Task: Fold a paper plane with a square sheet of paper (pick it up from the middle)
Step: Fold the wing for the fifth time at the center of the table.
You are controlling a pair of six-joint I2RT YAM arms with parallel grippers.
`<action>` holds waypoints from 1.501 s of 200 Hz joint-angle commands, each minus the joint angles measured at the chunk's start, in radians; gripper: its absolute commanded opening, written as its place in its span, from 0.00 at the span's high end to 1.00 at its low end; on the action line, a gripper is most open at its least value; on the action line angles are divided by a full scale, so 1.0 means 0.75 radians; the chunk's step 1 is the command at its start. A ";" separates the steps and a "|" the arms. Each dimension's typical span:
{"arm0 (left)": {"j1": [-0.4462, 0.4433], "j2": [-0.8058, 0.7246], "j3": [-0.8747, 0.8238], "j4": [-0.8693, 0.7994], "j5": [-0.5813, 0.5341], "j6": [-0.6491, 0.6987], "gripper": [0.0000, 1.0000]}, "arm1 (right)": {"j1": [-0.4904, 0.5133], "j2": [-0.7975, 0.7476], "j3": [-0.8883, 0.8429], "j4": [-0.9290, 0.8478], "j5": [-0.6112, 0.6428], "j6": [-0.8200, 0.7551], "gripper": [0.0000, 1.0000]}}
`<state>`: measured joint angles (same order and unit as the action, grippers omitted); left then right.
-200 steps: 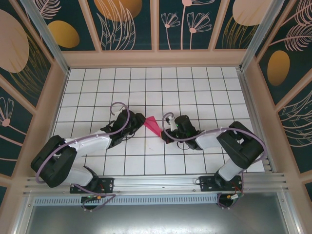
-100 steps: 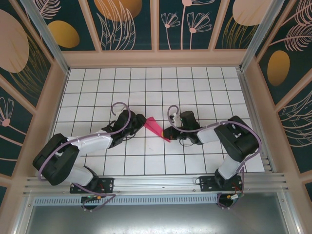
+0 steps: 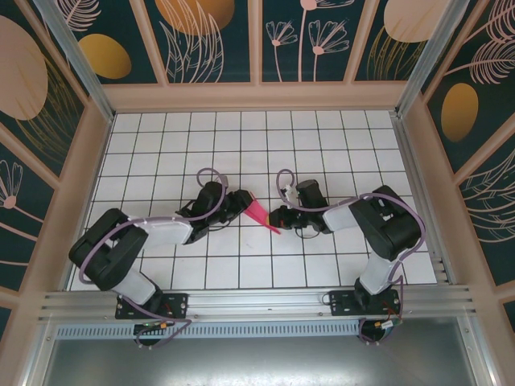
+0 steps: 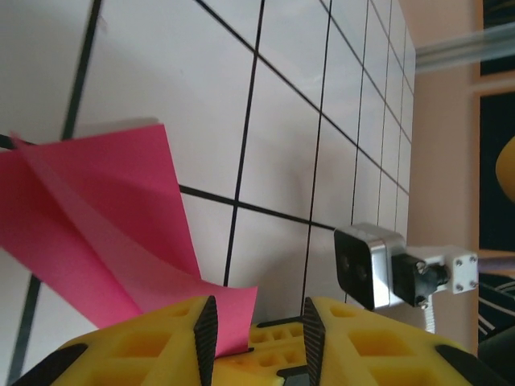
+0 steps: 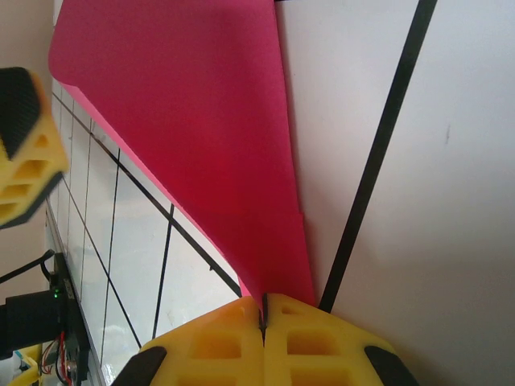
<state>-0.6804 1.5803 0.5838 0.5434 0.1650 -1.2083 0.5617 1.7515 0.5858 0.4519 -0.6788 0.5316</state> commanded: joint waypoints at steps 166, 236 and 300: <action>0.002 0.313 0.087 0.165 0.144 -0.002 0.60 | -0.011 0.050 0.049 -0.091 -0.017 0.013 1.00; 0.001 0.239 0.076 0.176 0.121 -0.004 0.58 | -0.008 0.069 0.094 -0.186 -0.015 -0.016 1.00; 0.002 0.203 0.089 0.274 0.156 0.001 0.55 | -0.009 0.068 0.108 -0.218 -0.009 -0.020 1.00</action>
<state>-0.6804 1.7466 0.6361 0.7067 0.2741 -1.2125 0.5568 1.7741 0.6525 0.3382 -0.7017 0.5335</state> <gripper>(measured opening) 0.453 0.047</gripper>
